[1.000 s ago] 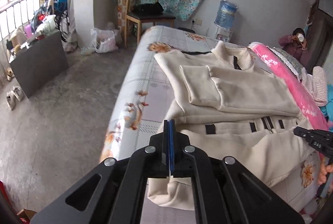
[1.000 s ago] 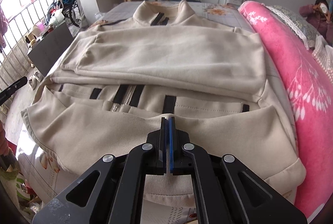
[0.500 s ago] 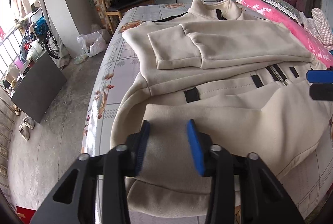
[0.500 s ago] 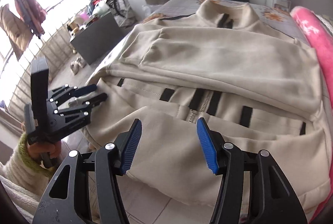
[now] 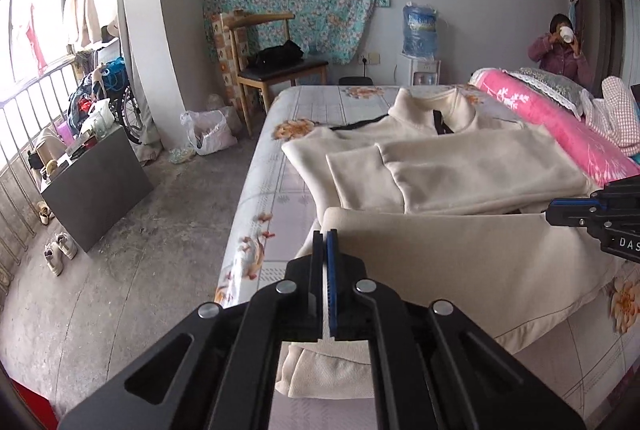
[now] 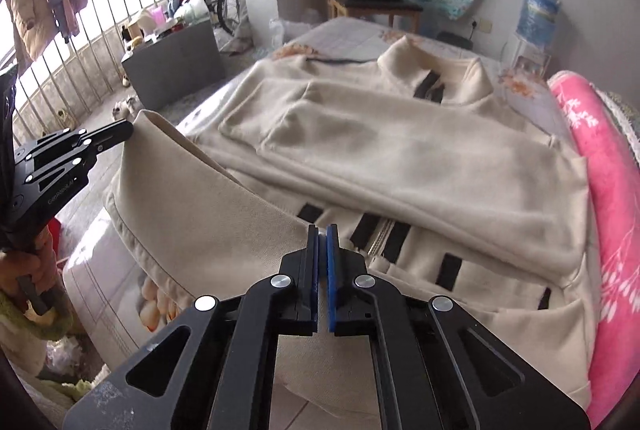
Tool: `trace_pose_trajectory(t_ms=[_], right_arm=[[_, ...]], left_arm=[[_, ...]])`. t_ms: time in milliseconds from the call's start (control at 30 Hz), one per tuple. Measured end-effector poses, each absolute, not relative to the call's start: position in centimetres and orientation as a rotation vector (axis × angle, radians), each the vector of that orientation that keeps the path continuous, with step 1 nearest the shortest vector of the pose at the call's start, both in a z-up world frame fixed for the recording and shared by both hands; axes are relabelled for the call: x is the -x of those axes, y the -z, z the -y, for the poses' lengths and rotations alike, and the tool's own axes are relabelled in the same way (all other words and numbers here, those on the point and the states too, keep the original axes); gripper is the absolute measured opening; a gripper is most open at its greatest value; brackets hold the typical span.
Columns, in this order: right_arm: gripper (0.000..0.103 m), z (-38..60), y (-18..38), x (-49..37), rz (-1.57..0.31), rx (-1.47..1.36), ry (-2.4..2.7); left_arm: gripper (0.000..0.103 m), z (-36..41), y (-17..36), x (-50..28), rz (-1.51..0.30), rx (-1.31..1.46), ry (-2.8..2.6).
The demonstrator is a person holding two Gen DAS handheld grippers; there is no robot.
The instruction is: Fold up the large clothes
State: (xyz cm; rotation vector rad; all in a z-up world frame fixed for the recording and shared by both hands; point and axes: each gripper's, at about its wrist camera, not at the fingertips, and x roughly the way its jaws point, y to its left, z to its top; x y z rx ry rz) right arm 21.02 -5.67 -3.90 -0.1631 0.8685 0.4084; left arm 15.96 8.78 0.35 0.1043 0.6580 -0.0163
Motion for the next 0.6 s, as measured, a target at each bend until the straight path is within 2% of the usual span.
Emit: trace_pose_trajectory(t_ms=[267,467,600], right_arm=[[0.001,4.7,9.3,-24.2,-0.945,0.191,-0.338],[0.001,4.7,8.2,-23.6,-0.903,0.197,-0.321],[0.001,4.7,7.3,-23.8,-0.868,0.186,-0.316]], left_arm=[[0.004,-8.7,5.4,-20.2,-0.827,-0.116,-0.013],[0.004,-10.5,2.5,-17.3,-0.733,0.003,-0.035],[0.004,-8.0,1.8,-16.0,-0.721,-0.022,0.109]])
